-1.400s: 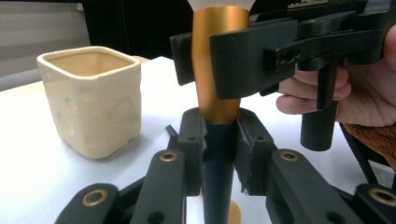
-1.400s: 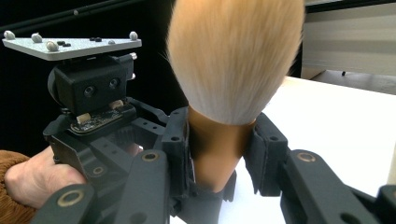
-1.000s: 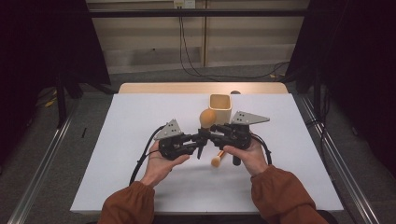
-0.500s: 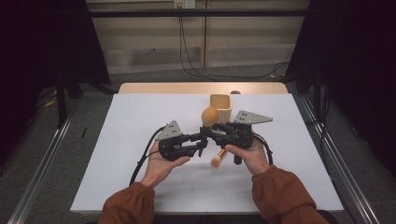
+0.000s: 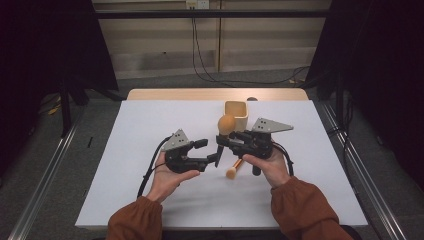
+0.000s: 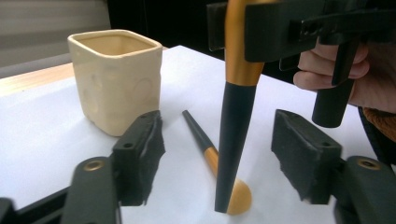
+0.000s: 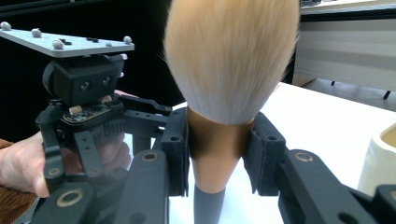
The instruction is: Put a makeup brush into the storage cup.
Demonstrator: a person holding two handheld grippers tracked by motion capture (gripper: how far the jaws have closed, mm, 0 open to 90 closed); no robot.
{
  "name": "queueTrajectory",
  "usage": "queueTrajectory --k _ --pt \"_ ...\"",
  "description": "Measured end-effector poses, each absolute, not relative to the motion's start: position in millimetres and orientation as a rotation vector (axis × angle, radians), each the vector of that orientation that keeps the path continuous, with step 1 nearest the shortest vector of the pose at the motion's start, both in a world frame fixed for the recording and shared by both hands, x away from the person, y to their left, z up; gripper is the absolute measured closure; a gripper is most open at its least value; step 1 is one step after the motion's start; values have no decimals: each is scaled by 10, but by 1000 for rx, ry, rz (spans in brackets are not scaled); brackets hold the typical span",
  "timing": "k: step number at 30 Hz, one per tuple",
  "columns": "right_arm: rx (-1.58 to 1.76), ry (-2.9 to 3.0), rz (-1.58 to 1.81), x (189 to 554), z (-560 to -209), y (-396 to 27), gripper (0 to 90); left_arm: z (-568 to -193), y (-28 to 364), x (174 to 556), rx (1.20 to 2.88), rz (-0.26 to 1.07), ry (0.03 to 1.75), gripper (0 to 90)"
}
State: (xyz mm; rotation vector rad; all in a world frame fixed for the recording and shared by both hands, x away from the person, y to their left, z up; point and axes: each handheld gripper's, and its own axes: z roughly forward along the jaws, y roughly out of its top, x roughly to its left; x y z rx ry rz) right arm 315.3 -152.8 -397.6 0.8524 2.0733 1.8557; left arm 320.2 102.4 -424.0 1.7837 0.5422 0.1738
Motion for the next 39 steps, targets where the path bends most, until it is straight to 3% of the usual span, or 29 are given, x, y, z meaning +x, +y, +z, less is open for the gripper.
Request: queueTrajectory --k 9,17,31,39 --pt "866 2060 1847 3155 -3959 -1578 646 -4200 1137 3187 1764 246 597 101" --pt "881 2049 1824 3150 -3944 -1645 646 -4163 1389 3147 1745 292 684 45" --pt "906 2004 1804 3202 -3914 -1716 645 -4225 1790 3086 1711 302 743 40" --pt "929 1988 1791 3268 -3907 -1770 646 -4280 2056 2987 1719 423 768 36"
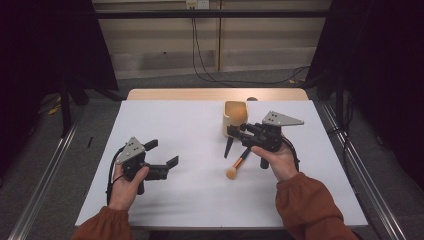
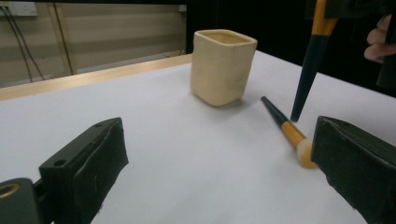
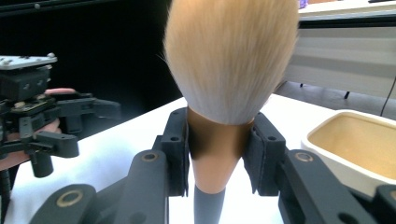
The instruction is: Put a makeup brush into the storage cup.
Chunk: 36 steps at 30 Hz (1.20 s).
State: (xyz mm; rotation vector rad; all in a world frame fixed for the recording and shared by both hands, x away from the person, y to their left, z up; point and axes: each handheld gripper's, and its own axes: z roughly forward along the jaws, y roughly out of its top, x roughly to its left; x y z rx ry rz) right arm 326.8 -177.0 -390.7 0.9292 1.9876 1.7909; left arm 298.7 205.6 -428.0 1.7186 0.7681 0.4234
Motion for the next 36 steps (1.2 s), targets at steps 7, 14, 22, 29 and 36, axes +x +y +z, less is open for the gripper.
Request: queueTrajectory --k 7,14,22,29,36 --pt "936 1964 1782 3330 -3854 -1784 645 -4380 2274 2831 1693 472 817 37" --pt "930 1948 1777 3405 -3793 -1781 645 -4436 2384 2783 1659 460 829 22" --pt "928 1926 1771 3501 -3712 -1812 645 -4425 2423 2717 1646 502 818 18" --pt "929 1893 1759 3617 -3561 -1891 645 -4478 2436 2729 1665 518 825 22" --pt "920 1872 1741 3751 -3409 -1939 645 -4487 2462 2728 1658 521 840 26"
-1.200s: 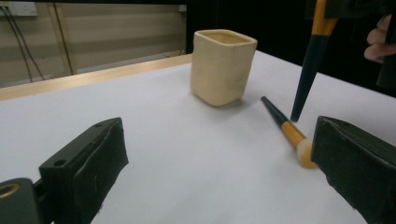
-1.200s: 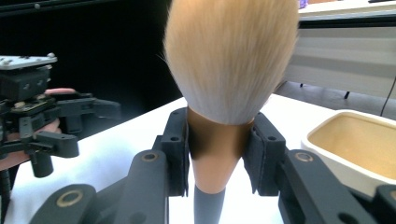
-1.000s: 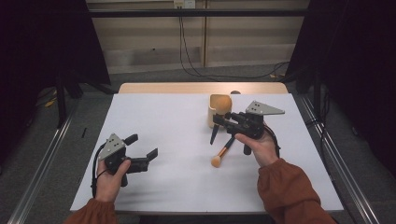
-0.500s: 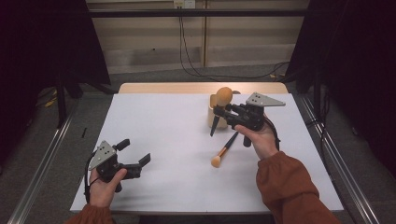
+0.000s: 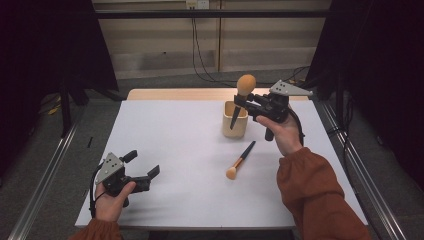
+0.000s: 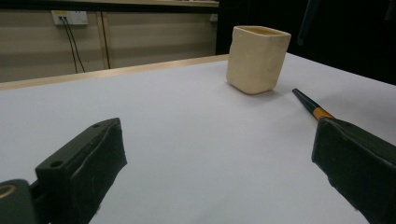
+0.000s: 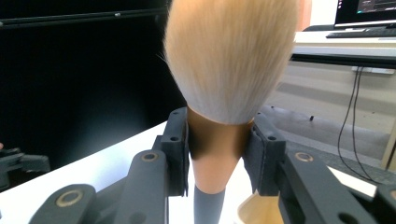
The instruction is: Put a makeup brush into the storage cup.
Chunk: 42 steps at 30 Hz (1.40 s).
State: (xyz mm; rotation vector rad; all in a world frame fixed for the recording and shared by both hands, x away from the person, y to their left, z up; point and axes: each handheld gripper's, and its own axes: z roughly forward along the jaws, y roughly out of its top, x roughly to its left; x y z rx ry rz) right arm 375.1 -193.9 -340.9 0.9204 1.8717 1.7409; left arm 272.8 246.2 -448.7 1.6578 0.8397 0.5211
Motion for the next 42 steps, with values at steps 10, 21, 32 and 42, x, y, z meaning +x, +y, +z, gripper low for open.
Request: queueTrajectory --k 10,21,32,42 --pt "919 1836 1714 3918 -3233 -1957 645 -4477 2454 2710 1666 529 834 37" --pt "928 1806 1670 4161 -3129 -2017 645 -4474 2421 2698 1687 533 813 37" --pt "945 1838 1618 4234 -3286 -1983 645 -4479 2431 2703 1685 534 818 37" --pt "994 1863 1596 4272 -3479 -2045 644 -4490 2423 2712 1692 529 813 36"
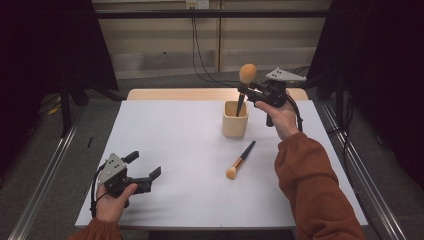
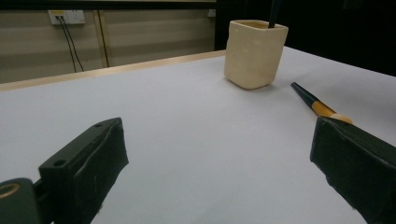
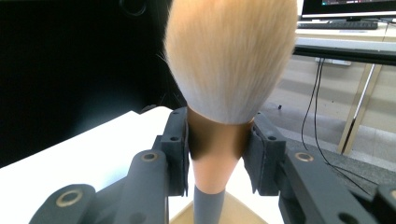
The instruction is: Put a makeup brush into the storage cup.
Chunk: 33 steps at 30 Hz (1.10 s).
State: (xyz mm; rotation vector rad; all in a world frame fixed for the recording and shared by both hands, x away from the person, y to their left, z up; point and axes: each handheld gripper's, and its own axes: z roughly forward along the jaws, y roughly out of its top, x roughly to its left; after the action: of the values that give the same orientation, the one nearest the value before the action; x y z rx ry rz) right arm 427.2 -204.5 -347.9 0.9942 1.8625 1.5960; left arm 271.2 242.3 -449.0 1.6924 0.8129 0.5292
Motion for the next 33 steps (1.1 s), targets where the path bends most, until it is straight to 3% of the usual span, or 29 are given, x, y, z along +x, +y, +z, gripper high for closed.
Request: queueTrajectory --k 33 --pt "1080 1908 1558 4306 -3986 -2070 643 -4478 2419 2698 1706 556 798 37"
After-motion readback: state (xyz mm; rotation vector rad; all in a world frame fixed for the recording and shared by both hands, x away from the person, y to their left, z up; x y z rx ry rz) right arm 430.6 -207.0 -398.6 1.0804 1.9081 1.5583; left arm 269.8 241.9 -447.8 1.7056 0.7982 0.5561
